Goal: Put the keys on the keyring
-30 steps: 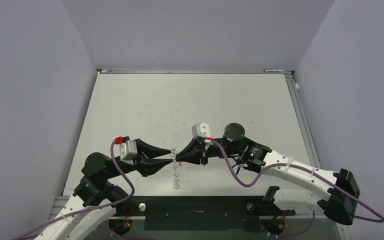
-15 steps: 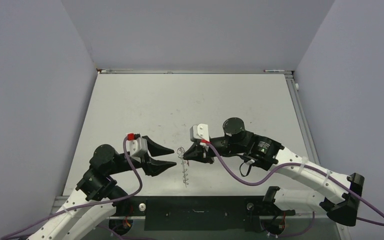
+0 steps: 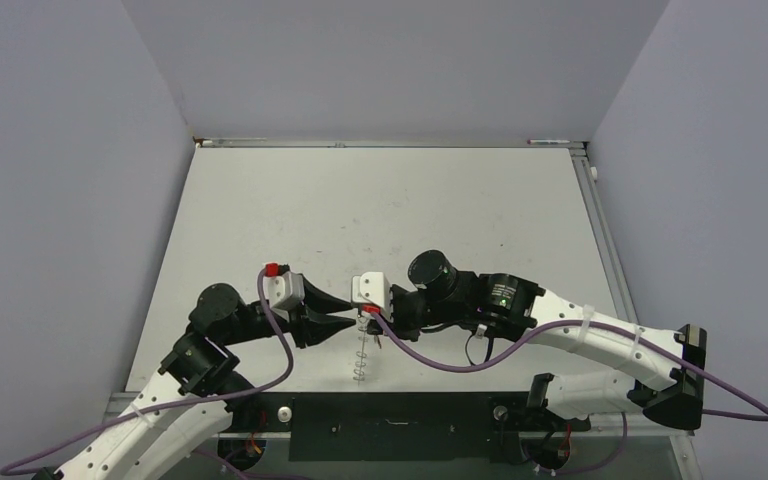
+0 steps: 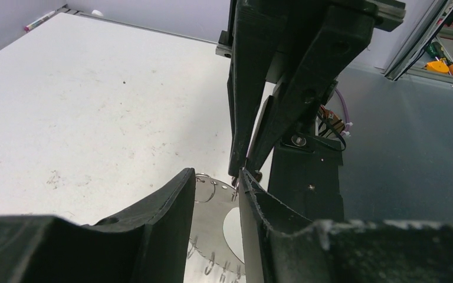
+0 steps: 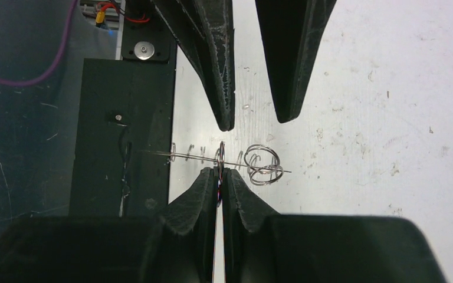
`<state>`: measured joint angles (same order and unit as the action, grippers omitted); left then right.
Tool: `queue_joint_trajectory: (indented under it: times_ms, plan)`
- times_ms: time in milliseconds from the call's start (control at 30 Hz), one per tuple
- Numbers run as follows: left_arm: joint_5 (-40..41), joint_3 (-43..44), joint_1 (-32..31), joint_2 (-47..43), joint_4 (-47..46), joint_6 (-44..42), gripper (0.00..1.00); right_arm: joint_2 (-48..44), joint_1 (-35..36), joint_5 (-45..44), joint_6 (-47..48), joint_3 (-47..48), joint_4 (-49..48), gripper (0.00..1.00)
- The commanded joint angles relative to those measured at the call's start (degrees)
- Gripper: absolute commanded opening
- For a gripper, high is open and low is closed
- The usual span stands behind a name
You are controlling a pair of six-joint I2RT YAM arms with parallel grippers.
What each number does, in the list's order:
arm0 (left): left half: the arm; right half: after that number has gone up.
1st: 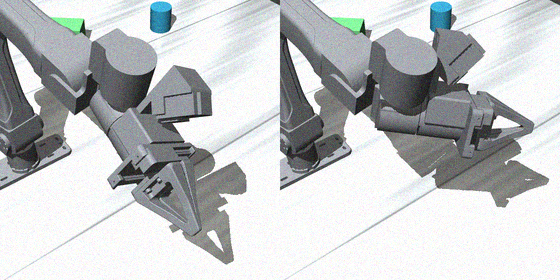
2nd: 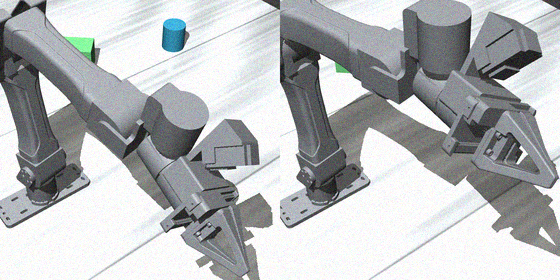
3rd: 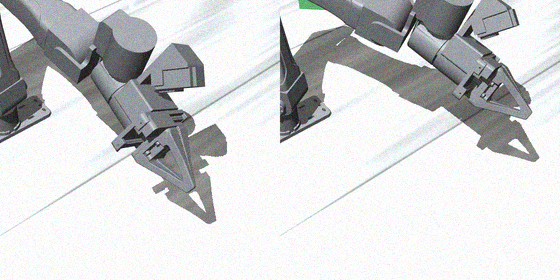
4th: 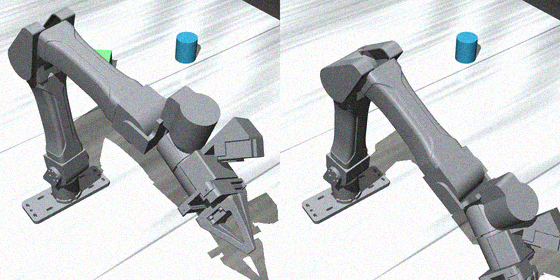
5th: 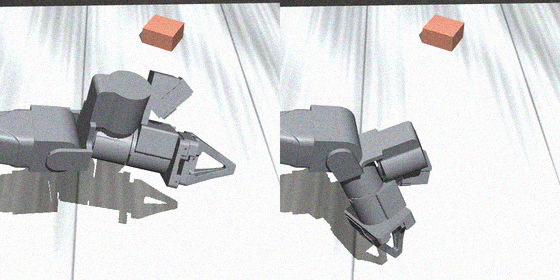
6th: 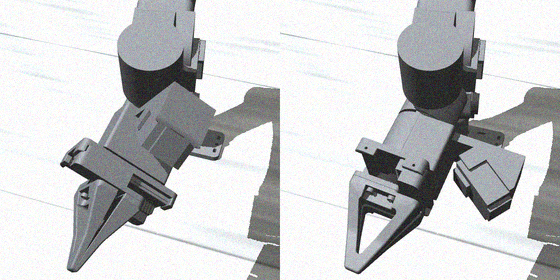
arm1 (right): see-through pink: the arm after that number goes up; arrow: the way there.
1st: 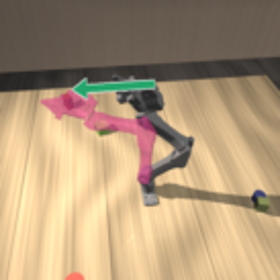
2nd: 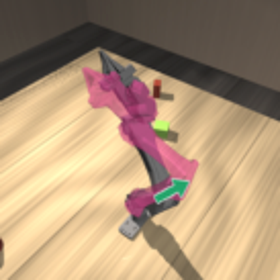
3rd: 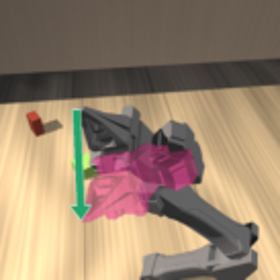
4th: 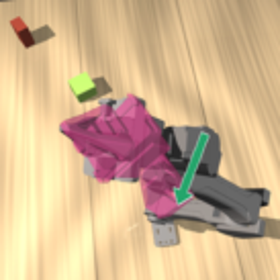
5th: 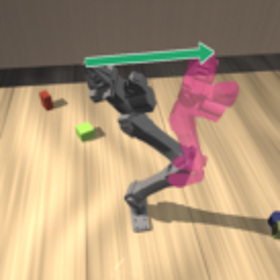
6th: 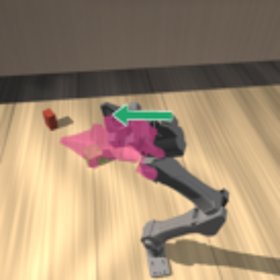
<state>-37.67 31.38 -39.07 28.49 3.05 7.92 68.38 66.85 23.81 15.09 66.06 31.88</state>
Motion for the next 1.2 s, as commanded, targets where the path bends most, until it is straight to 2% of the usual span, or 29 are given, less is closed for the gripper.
queue_joint_trajectory:
  times_ms: [0,333,600,1167]
  plan:
    - [-1.1,-1.6,-0.5,-1.3,-5.4,0.3,0.29,-1.4,0.2,-1.0,1.7,1.8,-2.2,0.05]
    - [-1.6,-4.1,-3.4,-2.2,-7.0,0.3,0.31,-1.6,0.3,1.7,2.2,2.6,-2.5,0.05]
    - [-1.3,-4.0,-5.0,-1.5,-6.5,-0.1,0.21,-1.9,0.4,3.8,2.5,2.7,-3.2,0.05]
    - [-1.1,-4.0,-6.4,0.1,-5.6,0.0,0.17,-1.9,0.6,3.4,2.8,2.2,-4.1,0.05]
